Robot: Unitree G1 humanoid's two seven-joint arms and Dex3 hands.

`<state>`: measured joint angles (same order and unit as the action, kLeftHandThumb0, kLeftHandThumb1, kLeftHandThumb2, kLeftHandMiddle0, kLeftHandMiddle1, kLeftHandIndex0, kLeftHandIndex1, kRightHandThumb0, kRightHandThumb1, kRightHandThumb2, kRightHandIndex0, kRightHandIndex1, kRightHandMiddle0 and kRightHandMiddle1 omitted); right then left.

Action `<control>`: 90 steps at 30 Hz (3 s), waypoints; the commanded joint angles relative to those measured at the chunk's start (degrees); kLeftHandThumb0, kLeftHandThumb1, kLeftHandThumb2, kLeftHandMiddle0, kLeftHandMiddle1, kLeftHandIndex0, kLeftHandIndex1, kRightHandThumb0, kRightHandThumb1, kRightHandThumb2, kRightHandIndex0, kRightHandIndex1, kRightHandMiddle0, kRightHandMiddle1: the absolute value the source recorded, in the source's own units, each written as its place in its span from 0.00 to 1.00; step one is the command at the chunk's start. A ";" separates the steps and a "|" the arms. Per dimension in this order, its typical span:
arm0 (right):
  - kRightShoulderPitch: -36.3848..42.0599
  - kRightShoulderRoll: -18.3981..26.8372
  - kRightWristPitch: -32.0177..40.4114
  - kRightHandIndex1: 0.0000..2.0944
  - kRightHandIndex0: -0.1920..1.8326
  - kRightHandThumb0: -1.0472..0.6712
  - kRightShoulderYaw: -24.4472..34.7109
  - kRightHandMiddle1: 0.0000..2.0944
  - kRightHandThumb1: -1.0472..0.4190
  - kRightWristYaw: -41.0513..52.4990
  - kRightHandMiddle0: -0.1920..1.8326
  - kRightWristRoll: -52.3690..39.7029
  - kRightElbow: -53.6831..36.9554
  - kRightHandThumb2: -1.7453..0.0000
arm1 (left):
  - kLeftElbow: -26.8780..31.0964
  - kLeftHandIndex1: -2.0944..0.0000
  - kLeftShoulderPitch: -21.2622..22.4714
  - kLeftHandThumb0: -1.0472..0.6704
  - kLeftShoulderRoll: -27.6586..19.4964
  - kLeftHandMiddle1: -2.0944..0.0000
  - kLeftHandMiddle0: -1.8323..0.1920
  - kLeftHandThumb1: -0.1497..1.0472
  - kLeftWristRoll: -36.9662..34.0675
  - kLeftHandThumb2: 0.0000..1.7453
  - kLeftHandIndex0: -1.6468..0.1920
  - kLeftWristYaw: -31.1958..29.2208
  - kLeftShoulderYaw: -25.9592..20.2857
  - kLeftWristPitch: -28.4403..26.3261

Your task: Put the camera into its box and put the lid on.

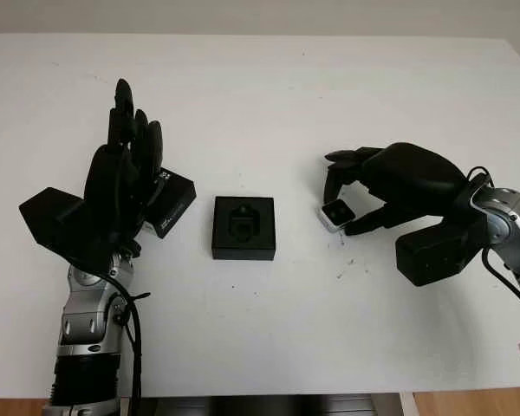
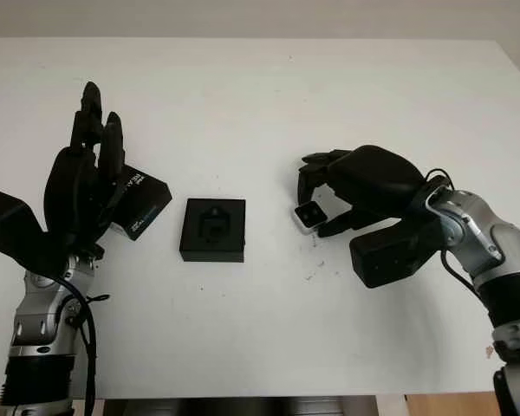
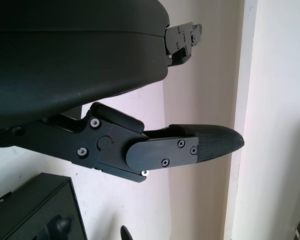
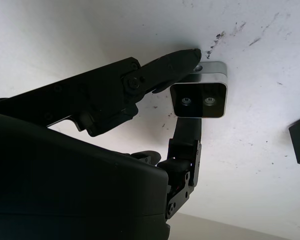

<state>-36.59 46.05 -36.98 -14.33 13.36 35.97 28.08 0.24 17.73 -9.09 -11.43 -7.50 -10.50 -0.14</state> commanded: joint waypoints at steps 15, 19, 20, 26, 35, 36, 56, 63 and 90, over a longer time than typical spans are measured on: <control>0.70 -1.88 -2.35 0.07 0.27 0.38 0.88 0.70 0.04 0.42 0.27 -5.55 2.20 0.97 | 0.08 1.00 -0.74 0.19 0.02 1.00 1.00 1.00 -0.72 0.27 1.00 0.11 -0.56 -0.12; 1.43 -3.96 0.21 0.07 0.26 0.39 2.49 0.78 0.03 5.01 0.23 -13.32 1.94 0.97 | -0.31 1.00 -0.58 0.18 0.51 1.00 1.00 1.00 -1.23 0.21 1.00 0.59 -0.99 0.11; 1.53 -4.59 0.57 0.07 0.26 0.40 2.96 0.80 0.03 6.08 0.23 -15.39 2.09 0.97 | -0.35 1.00 -0.54 0.18 0.45 1.00 1.00 1.00 -1.30 0.20 1.00 0.53 -1.01 -0.05; 2.01 -7.26 3.11 0.08 0.25 0.40 5.03 0.86 0.02 11.12 0.22 -23.32 1.74 0.97 | -0.69 1.00 -0.33 0.17 0.39 1.00 1.00 1.00 -1.29 0.18 1.00 0.43 -1.22 -0.15; 3.18 -9.34 9.97 0.10 0.24 0.40 8.16 0.85 0.02 13.64 0.20 -28.07 -2.62 0.97 | -0.89 1.00 -0.62 0.17 -0.31 1.00 1.00 1.00 -0.43 0.21 1.00 0.10 -1.20 0.46; 3.35 -9.59 10.85 0.10 0.23 0.40 8.55 0.84 0.02 13.44 0.21 -28.32 -3.36 0.97 | -0.88 1.00 -0.63 0.18 -0.21 1.00 1.00 1.00 -0.47 0.21 1.00 0.17 -1.27 0.55; 7.44 -24.73 32.19 0.42 0.00 0.37 14.90 0.83 0.00 13.06 0.19 -45.56 -18.57 0.96 | -1.05 1.00 -0.70 0.18 -0.70 1.00 1.00 1.00 -0.99 0.20 1.00 -0.61 -1.43 0.32; 10.75 -30.86 37.33 0.40 0.00 0.36 13.33 0.86 0.00 11.85 0.19 -47.07 -21.86 0.97 | -0.91 1.00 -0.88 0.17 -0.69 1.00 1.00 1.00 -0.34 0.21 1.00 -0.33 -1.55 0.19; 15.39 -37.55 35.80 0.35 0.00 0.35 8.13 0.89 0.01 9.85 0.21 -40.55 -15.27 0.97 | -1.49 1.00 -0.56 0.18 -0.51 1.00 1.00 1.00 -0.85 0.20 1.00 -0.59 -1.75 0.31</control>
<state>-21.00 8.88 0.04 -6.15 23.43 -4.96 12.06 -1.50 17.69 -9.28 -12.24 -7.97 -12.34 0.24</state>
